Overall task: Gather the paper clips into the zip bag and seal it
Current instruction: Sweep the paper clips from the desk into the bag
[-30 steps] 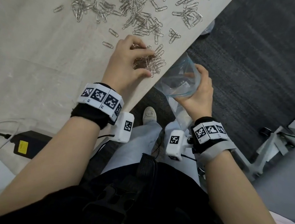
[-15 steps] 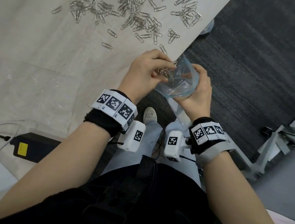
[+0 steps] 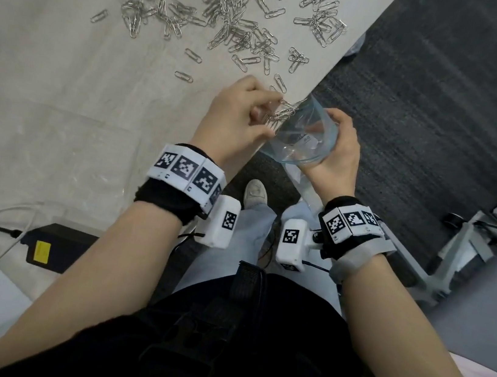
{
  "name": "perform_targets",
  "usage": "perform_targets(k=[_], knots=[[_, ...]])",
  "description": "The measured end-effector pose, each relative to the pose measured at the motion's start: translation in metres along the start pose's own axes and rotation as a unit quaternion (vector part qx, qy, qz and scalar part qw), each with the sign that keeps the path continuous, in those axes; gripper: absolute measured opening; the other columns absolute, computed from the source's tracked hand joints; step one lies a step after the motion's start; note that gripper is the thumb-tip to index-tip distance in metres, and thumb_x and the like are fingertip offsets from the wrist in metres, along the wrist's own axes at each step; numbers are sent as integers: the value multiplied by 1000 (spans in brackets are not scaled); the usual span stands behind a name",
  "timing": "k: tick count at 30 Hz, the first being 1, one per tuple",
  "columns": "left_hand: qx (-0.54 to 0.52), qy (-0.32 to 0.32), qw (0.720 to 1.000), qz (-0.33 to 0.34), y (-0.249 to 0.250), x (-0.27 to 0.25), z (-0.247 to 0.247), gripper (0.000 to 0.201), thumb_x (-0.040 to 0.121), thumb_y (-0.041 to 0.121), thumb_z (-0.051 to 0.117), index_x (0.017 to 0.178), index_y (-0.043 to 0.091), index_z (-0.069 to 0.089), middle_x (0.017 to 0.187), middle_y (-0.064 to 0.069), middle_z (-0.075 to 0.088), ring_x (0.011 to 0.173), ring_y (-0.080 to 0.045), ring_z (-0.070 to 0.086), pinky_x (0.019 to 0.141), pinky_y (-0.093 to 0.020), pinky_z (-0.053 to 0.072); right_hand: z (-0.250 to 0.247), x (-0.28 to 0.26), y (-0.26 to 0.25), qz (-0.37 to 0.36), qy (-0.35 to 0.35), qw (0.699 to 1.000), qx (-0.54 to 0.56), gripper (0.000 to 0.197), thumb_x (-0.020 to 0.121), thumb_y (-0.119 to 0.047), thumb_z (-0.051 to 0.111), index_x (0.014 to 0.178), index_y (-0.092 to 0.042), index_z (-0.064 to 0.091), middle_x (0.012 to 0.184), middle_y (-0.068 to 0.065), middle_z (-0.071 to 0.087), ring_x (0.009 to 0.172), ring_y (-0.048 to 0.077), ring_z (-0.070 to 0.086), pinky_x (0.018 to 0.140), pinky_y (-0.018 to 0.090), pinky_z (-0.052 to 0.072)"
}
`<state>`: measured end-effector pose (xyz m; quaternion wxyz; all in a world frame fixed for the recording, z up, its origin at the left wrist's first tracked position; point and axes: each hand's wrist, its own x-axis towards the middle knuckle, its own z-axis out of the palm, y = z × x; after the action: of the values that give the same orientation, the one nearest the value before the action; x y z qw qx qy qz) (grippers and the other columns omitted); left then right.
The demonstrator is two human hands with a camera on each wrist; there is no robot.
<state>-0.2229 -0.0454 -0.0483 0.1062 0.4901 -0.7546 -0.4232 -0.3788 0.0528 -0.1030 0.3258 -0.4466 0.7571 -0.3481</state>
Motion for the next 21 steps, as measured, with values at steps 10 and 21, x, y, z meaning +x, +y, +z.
perform_targets(k=[10, 21], knots=[[-72, 39, 996, 21, 9, -4, -1, 26, 70, -3, 73, 94, 7, 71, 91, -4, 60, 71, -8, 55, 62, -10, 45, 1, 1, 1, 2, 12, 1000, 1, 66, 66, -31, 87, 119, -14, 54, 113, 0, 62, 105, 27, 58, 97, 56, 46], [53, -40, 997, -34, -16, -13, -34, 45, 52, 18, 88, 92, 12, 70, 88, -6, 59, 71, -14, 51, 65, -17, 44, 3, 0, 4, 14, 5, 1000, 17, 67, 64, -45, 82, 118, -20, 51, 109, 4, 67, 104, 26, 61, 97, 55, 46]])
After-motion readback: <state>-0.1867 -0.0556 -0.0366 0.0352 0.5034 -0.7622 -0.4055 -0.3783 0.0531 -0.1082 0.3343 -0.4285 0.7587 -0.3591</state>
